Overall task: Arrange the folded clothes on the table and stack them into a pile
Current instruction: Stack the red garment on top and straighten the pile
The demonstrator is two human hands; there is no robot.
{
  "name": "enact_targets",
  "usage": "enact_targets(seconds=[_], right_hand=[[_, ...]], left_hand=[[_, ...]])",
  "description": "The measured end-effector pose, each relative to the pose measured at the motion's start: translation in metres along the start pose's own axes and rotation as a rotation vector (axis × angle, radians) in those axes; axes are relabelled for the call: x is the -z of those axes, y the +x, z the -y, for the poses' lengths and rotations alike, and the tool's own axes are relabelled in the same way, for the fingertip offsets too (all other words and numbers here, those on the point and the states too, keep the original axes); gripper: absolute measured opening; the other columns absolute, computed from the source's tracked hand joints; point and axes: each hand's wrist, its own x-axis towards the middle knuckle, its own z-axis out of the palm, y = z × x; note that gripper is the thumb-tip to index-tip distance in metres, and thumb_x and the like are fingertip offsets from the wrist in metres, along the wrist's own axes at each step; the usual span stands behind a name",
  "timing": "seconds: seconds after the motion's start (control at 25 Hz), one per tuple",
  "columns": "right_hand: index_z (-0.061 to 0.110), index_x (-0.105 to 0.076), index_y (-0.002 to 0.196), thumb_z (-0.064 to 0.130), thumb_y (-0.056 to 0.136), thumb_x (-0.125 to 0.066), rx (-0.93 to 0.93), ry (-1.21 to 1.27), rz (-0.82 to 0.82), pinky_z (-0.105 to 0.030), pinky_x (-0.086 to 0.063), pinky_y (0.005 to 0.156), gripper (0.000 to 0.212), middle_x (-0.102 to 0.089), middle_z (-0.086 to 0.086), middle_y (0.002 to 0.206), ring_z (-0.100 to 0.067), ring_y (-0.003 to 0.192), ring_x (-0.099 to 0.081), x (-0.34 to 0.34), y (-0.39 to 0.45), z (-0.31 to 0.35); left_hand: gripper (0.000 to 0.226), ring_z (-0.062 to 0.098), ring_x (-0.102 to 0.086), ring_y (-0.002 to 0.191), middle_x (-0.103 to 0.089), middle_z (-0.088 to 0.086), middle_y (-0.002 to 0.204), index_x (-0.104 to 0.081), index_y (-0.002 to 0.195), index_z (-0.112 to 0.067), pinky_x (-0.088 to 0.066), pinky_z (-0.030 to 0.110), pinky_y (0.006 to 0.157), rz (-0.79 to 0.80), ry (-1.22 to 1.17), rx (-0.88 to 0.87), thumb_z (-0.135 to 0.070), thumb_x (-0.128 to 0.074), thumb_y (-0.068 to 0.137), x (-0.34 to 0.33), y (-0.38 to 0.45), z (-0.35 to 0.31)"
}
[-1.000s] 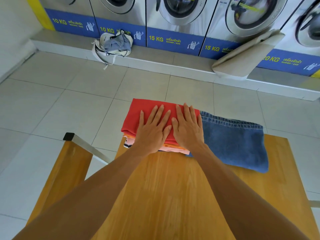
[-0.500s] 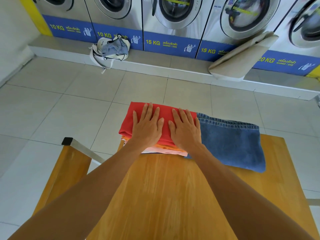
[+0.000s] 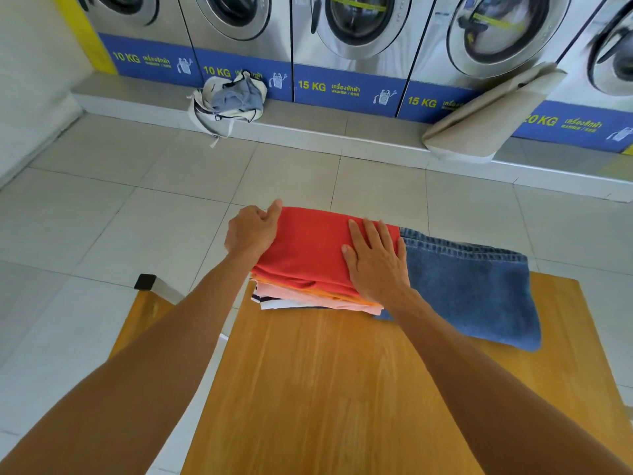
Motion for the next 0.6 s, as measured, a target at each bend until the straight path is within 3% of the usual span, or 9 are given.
enact_targets(seconds=[0.12,0.2,0.28,0.36,0.48,0.6], right_hand=[[0.03,-0.009,0.159,0.053,0.104,-0.013,0.008,-0.001,-0.004,-0.058,-0.005,0.121,0.06,-0.01,0.0,0.167,-0.025,0.154,-0.003,-0.001,0.0,0.0],[0.03,-0.01,0.159,0.053,0.103,-0.013,0.007,0.004,-0.004,-0.059,-0.006,0.121,0.06,-0.01,0.0,0.167,-0.026,0.154,-0.004,-0.001,0.0,-0.001],[0.03,-0.01,0.159,0.053,0.103,-0.013,0.007,-0.006,-0.014,-0.059,-0.007,0.121,0.06,-0.011,0.0,0.167,-0.026,0.154,-0.005,-0.002,0.0,-0.001],[0.03,-0.011,0.159,0.053,0.103,-0.013,0.005,-0.009,-0.019,-0.059,-0.007,0.121,0.06,-0.012,0.0,0.167,-0.026,0.154,-0.005,-0.003,0.0,-0.001],[0.029,-0.012,0.159,0.053,0.104,-0.014,0.006,-0.006,-0.023,-0.059,-0.006,0.121,0.06,-0.013,-0.001,0.166,-0.027,0.154,-0.006,-0.004,0.001,-0.001],[0.03,-0.012,0.158,0.053,0.103,-0.014,0.004,0.002,-0.016,-0.058,-0.006,0.121,0.06,-0.014,0.0,0.166,-0.027,0.154,-0.006,-0.002,0.0,-0.001]], left_hand=[[0.065,0.018,-0.049,0.057,-0.047,-0.003,0.06,-0.047,0.064,-0.015,-0.035,0.029,0.052,0.054,-0.036,0.107,-0.077,-0.038,0.081,-0.008,0.016,-0.002],[0.067,0.016,-0.047,0.061,-0.051,-0.002,0.073,-0.056,0.089,-0.011,-0.034,0.028,0.052,0.11,-0.03,0.194,-0.076,-0.043,0.079,-0.01,0.028,-0.003],[0.071,0.021,-0.055,0.072,-0.06,0.004,0.092,-0.059,0.11,-0.006,-0.042,0.032,0.061,0.173,0.001,0.227,-0.07,-0.05,0.08,-0.008,0.039,-0.003],[0.062,0.021,-0.06,0.072,-0.065,0.007,0.096,-0.061,0.104,-0.006,-0.044,0.033,0.065,0.229,0.003,0.233,-0.063,-0.055,0.081,-0.007,0.045,-0.003],[0.039,0.017,-0.054,0.06,-0.06,0.005,0.078,-0.06,0.089,-0.007,-0.04,0.028,0.055,0.266,-0.068,0.234,-0.046,-0.063,0.083,-0.006,0.051,-0.006],[0.023,0.016,-0.05,0.058,-0.056,0.004,0.072,-0.058,0.079,-0.009,-0.039,0.028,0.051,0.13,-0.102,0.212,-0.03,-0.061,0.085,-0.006,0.057,-0.009]])
